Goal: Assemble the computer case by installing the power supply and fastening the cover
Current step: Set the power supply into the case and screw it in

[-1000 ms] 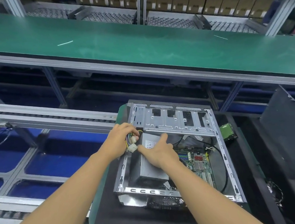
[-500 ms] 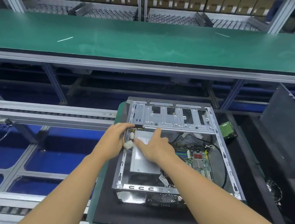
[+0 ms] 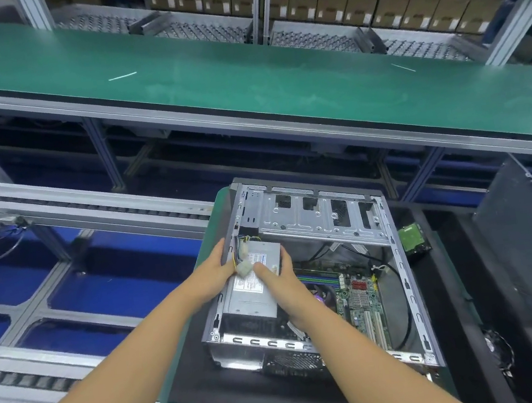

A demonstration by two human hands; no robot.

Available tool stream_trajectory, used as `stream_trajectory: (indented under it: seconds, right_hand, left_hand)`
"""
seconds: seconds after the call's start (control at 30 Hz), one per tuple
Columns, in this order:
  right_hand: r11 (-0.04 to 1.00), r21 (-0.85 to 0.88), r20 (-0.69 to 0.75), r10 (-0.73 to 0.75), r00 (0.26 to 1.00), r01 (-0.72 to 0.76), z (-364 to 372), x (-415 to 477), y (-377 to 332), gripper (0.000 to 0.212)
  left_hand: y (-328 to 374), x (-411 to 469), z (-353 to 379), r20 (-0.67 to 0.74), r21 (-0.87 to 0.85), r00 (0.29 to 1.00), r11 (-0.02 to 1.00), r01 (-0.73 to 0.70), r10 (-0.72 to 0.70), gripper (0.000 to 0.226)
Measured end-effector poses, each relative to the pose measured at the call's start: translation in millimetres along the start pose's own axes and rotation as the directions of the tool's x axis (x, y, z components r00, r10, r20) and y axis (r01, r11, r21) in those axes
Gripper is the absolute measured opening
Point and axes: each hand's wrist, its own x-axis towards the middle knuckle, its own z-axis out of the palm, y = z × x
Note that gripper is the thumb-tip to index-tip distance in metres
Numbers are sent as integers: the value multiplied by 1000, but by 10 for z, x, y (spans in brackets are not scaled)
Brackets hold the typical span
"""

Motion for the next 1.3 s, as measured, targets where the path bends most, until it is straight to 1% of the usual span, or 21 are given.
stream_trajectory:
  seconds: [0.1, 0.17, 0.23, 0.33, 0.4, 0.47, 0.53, 0.63, 0.73, 0.8, 0.87, 0.97, 1.07, 1.13, 1.23, 1.3]
  right_hand:
    - [999, 26, 24, 41, 999, -42, 49, -5, 41, 98]
    - [996, 67, 31, 50, 998, -52, 66, 23, 57, 93]
    - [993, 112, 38, 33, 999, -37, 65, 42, 73, 86]
    - [983, 185, 44, 7, 999, -15, 40, 66, 106, 75]
    - [978, 207, 63, -5, 998, -8, 25, 67, 108, 64]
    - [976, 217, 75, -11, 997, -6, 28, 56, 103, 59]
    - [977, 212, 56, -17, 998, 4, 42, 61, 117, 62]
    - [986, 164, 23, -17, 1000, 13, 49, 101, 152, 78]
    - [987, 160, 32, -32, 999, 26, 52, 106, 156, 92]
    - [985, 161, 36, -64, 997, 58, 53, 112, 149, 96]
    - [983, 167, 42, -88, 995, 80, 53, 107, 147, 94]
    - [977, 190, 66, -109, 992, 95, 31, 90, 142, 79]
    - [971, 214, 105, -128, 986, 103, 7, 68, 136, 66]
    - [970, 218, 113, -138, 984, 111, -8, 71, 147, 70]
    - [973, 204, 109, -134, 985, 110, -16, 82, 158, 82]
    - [972, 212, 106, -122, 987, 98, -19, 89, 158, 81]
  left_hand:
    - [-13, 9, 50, 32, -291, 997, 953, 81, -75, 65]
    - [2, 11, 64, 54, -372, 995, 923, 95, -80, 62]
    - [16, 12, 82, 50, -385, 997, 920, 75, -60, 58]
    - [45, 9, 98, 27, -389, 998, 919, 63, -57, 59]
    - [47, -1, 105, 27, -387, 998, 920, 58, -52, 62]
    - [26, 8, 107, 28, -384, 999, 922, 52, -44, 62]
    - [9, 24, 97, 25, -370, 998, 927, 58, -52, 63]
    - [-10, 38, 84, 9, -383, 997, 921, 69, -71, 58]
    - [12, 24, 87, -25, -357, 998, 933, 43, -56, 50]
    - [36, 18, 96, -43, -349, 997, 936, 45, -64, 49]
    - [34, 1, 108, -38, -353, 996, 934, 57, -75, 49]
    - [38, -35, 135, -19, -358, 998, 932, 53, -64, 51]
    - [41, -26, 135, -8, -387, 997, 919, 71, -81, 40]
    - [37, -11, 132, -14, -383, 996, 921, 76, -88, 39]
    - [36, 0, 143, -22, -390, 995, 918, 77, -93, 47]
    - [45, -8, 162, -31, -388, 996, 919, 69, -88, 49]
